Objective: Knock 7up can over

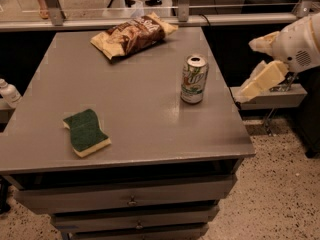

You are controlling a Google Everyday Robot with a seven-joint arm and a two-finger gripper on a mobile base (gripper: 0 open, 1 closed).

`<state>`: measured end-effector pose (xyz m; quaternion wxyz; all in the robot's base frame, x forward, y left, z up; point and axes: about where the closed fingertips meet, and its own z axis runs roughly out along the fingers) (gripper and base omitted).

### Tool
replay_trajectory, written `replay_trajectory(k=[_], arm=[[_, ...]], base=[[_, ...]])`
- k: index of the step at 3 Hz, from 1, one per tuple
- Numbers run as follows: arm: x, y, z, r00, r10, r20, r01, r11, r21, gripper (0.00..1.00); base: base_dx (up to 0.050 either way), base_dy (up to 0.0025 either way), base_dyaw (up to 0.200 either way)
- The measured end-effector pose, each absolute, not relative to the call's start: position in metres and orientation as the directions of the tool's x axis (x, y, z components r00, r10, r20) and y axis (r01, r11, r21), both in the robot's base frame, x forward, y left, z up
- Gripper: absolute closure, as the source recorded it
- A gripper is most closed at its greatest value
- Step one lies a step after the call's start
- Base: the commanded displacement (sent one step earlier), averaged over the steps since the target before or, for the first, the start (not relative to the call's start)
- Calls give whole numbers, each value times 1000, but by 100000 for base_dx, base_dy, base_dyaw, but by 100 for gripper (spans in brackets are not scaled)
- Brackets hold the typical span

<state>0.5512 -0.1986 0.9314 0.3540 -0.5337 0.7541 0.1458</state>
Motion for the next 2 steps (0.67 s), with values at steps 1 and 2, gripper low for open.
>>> replay_trajectory(k=[1,2], arm=[[560,-168,908,-139,-614,-777,-920,371,-129,0],[571,-147,879,-144,-523,-840,-923,377,-76,0]], base=[[0,0,0],[0,0,0]])
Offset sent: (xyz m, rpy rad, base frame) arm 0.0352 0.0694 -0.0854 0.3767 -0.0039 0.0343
